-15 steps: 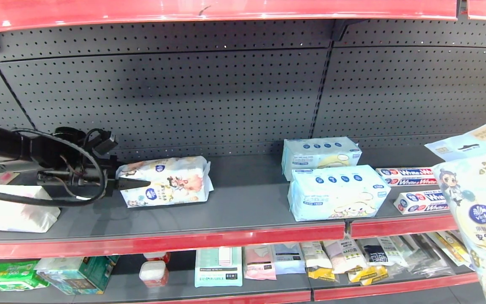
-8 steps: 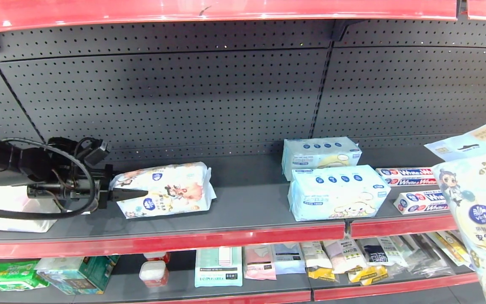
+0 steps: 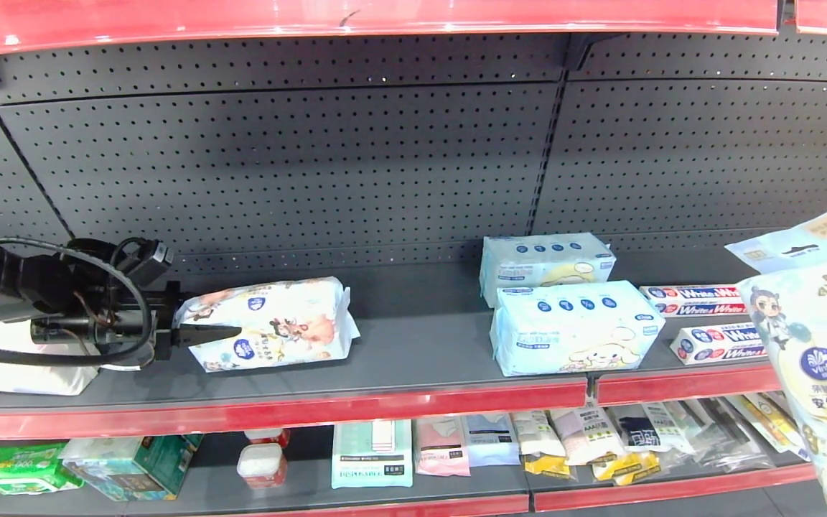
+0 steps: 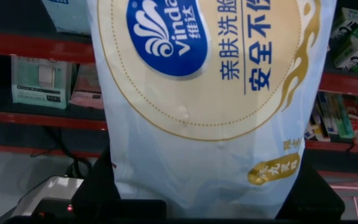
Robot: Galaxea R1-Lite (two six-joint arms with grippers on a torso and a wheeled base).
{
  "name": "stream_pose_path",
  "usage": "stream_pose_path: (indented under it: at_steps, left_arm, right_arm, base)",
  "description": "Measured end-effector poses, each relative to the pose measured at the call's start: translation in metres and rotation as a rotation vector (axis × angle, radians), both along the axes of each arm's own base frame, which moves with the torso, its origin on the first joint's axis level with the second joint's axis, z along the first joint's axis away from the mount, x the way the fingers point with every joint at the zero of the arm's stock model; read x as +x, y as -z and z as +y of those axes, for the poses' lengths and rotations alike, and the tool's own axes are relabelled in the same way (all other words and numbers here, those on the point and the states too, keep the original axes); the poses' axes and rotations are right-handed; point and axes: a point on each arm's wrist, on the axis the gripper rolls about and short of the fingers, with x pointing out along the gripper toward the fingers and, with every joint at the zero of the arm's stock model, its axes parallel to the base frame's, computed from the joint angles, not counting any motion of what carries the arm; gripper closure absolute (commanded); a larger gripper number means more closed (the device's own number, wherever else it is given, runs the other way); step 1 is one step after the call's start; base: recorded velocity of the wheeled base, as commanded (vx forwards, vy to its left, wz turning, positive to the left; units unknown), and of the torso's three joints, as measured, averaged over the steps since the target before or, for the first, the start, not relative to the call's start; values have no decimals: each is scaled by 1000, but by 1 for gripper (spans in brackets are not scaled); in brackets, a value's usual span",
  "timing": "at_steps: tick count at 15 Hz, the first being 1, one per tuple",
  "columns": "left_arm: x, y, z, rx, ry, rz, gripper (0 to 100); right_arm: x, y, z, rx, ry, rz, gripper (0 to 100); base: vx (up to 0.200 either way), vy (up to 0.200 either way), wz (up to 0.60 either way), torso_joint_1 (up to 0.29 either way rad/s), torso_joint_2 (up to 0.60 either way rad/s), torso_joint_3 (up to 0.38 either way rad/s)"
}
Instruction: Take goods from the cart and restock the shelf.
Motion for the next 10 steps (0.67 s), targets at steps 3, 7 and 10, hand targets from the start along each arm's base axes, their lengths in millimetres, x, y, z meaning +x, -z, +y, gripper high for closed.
stream_pose_path:
  at_steps: [3,7,10]
  left_arm:
    - [-5,7,-3,4,11,10,100]
    - [-11,14,-5,11,26,12,100]
    - [-14,17,-5,18,32,0,100]
  right_arm:
    - [0,0,0,0,0,0,100]
    - [0,0,0,0,0,-2,100]
    - [0,0,0,0,0,-2,100]
  base:
    - [0,0,0,0,0,0]
    - [0,0,0,0,0,0]
    - [0,0,0,0,0,0]
